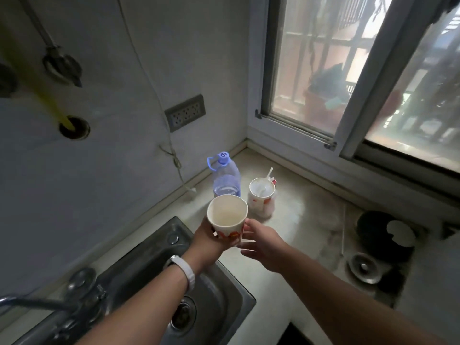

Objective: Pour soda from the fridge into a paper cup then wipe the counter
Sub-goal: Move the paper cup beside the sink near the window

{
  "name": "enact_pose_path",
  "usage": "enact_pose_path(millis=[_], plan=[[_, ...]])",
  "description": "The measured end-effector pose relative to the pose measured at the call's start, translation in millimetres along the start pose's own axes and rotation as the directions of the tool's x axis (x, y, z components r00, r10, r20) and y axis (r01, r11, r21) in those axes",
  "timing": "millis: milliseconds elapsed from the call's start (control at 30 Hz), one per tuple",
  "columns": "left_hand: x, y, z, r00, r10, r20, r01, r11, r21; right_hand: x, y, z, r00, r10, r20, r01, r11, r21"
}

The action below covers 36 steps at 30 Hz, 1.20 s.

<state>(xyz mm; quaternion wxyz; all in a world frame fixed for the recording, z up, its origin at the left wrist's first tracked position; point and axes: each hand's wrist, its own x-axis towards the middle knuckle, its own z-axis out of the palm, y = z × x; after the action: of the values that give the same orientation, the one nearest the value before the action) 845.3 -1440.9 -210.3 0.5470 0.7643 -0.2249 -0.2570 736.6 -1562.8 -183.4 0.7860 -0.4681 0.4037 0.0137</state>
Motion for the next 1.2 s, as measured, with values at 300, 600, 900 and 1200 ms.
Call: enact_pose_path(millis=[300, 600, 900, 1200], plan=[[28.4, -38.3, 13.0, 0.997, -0.074, -0.027, 0.074, 0.997, 0.011, 48.9, 8.7, -8.4, 0.998, 0.061, -0.012, -0.062, 0.994, -0.092], [53.3, -75.4, 23.5, 0.990, -0.142, 0.013, 0.141, 0.988, 0.061, 86.0, 23.9, -18.2, 0.994, 0.092, -0.061, -0.098, 0.988, -0.121], [69.7, -103.3, 36.9, 0.982, -0.186, 0.014, 0.183, 0.974, 0.136, 113.8, 39.1, -23.4, 0.992, 0.041, -0.123, -0.053, 0.994, -0.098], [65.7, -119.2, 46.3, 0.973, -0.228, 0.014, 0.221, 0.953, 0.205, 123.2, 52.9, -24.5, 0.985, 0.071, -0.159, -0.085, 0.993, -0.081]])
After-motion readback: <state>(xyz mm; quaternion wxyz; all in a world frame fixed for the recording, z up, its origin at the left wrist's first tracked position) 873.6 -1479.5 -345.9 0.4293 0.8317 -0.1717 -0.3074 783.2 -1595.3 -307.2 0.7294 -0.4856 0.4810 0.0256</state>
